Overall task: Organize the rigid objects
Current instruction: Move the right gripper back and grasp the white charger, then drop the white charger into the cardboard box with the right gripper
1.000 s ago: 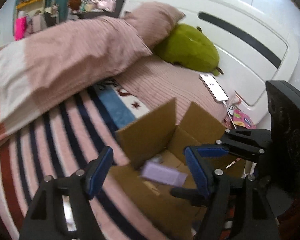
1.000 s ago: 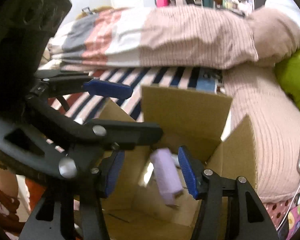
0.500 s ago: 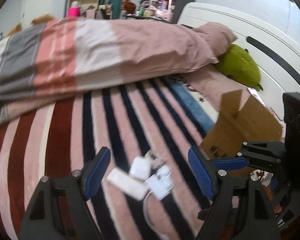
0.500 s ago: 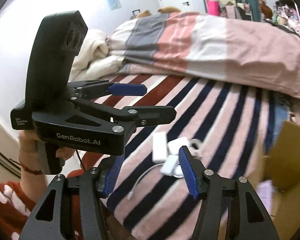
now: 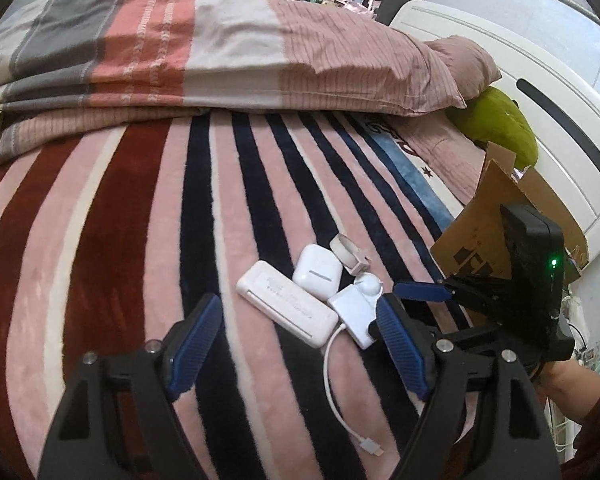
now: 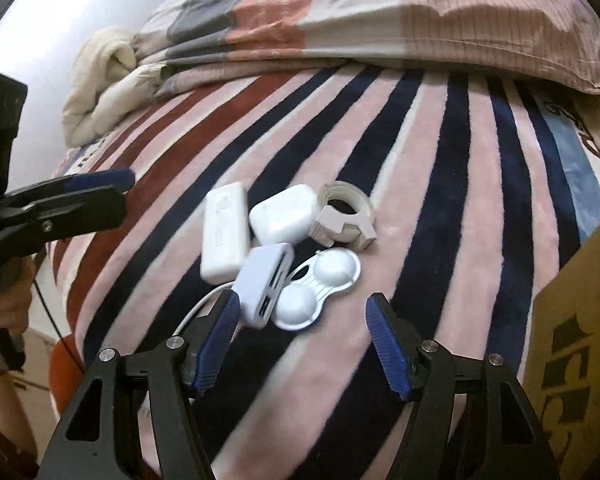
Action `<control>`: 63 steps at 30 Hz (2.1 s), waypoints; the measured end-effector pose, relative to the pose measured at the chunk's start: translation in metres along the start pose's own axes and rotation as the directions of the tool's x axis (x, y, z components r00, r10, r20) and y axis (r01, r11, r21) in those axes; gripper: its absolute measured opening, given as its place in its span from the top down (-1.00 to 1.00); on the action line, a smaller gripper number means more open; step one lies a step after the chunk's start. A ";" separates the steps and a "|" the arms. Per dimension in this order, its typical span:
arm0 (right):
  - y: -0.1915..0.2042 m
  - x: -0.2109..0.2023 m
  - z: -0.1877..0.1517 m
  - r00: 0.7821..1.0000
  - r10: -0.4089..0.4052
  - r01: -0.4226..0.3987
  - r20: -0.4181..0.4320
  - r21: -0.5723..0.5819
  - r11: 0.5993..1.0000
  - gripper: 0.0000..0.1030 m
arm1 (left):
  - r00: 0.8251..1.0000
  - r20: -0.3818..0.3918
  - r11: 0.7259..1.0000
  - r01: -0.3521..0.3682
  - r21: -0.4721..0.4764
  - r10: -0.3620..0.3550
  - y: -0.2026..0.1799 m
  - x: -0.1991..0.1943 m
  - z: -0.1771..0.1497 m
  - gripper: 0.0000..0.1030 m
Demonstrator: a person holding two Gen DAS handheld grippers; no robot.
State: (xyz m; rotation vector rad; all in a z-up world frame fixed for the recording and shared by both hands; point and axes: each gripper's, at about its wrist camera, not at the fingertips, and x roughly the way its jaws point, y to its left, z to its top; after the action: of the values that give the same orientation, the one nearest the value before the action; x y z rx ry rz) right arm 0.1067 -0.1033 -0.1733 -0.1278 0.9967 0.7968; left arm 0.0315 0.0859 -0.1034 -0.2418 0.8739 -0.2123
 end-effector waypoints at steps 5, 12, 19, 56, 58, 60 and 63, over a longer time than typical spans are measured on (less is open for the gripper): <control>0.024 -0.007 -0.001 0.997 0.018 -0.013 0.069 -0.066 0.998 -0.20 | 1.000 0.010 1.000 -0.014 -0.015 0.015 0.006 -0.007 -0.002 -0.50; 0.056 0.022 0.001 0.997 -0.075 0.074 0.005 -0.198 0.977 0.29 | 0.999 0.020 0.999 -0.037 -0.032 0.038 0.014 -0.021 -0.008 -0.50; 0.057 0.007 -0.010 0.999 -0.044 0.039 -0.019 -0.223 0.974 0.55 | 0.999 0.031 0.999 -0.033 -0.038 0.034 0.017 -0.033 -0.012 -0.50; 0.042 -0.185 0.048 0.949 0.004 0.051 0.315 -0.168 0.985 0.55 | 0.950 -0.035 0.914 0.309 0.264 -0.312 -0.155 -0.045 0.119 0.46; 0.023 -0.199 0.050 0.946 -0.028 0.075 0.322 -0.136 0.988 0.55 | 0.944 -0.070 0.897 0.328 0.297 -0.323 -0.183 -0.029 0.133 0.46; 0.001 -0.211 0.050 0.948 -0.061 0.093 0.313 -0.090 0.992 0.55 | 0.938 -0.106 0.883 0.347 0.317 -0.330 -0.207 -0.010 0.143 0.46; -0.032 -0.219 0.048 0.951 -0.118 0.134 0.287 -0.036 0.990 0.55 | 0.929 -0.159 0.861 0.369 0.349 -0.334 -0.239 0.020 0.153 0.46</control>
State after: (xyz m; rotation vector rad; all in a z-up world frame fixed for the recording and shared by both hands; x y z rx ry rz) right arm 0.0975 -0.2237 0.0188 -0.1190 0.6876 0.7021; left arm 0.1430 -0.1286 0.0469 -0.0311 0.8592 -0.7323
